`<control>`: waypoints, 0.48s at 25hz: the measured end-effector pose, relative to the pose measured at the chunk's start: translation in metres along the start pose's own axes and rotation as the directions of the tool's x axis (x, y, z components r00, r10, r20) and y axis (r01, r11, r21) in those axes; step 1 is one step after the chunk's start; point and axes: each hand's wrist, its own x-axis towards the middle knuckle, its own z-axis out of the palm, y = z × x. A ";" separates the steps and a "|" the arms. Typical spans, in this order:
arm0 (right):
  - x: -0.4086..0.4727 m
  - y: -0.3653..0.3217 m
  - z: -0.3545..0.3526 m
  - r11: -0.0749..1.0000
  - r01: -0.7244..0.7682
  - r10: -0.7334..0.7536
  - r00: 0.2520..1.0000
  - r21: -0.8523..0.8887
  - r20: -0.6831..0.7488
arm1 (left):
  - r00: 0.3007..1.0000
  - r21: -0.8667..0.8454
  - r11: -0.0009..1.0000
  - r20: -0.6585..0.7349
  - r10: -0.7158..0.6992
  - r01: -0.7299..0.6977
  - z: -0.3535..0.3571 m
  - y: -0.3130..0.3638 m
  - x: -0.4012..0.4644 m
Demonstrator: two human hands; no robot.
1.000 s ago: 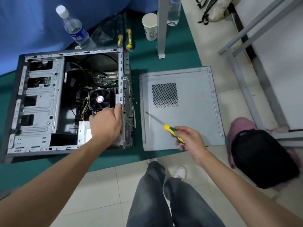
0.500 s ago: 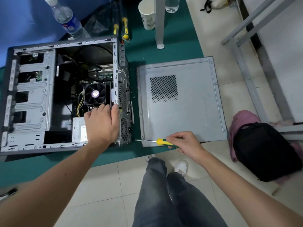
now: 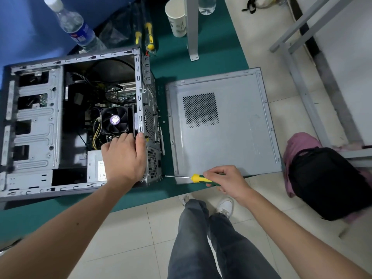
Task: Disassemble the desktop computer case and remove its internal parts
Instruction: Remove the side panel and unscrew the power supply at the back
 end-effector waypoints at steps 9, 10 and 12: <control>-0.001 0.004 -0.002 1.000 -0.010 0.010 1.000 0.013 0.007 | 1.000 -0.006 1.000 0.016 0.000 0.000 -0.002 0.000 0.000; 0.000 0.004 -0.002 1.000 -0.011 0.011 1.000 0.017 0.014 | 1.000 -0.005 1.000 0.020 0.001 -0.001 -0.002 0.000 0.000; 0.002 0.005 -0.003 1.000 -0.009 0.009 0.999 0.013 0.032 | 1.000 -0.001 1.000 0.024 -0.003 0.003 -0.001 0.000 0.001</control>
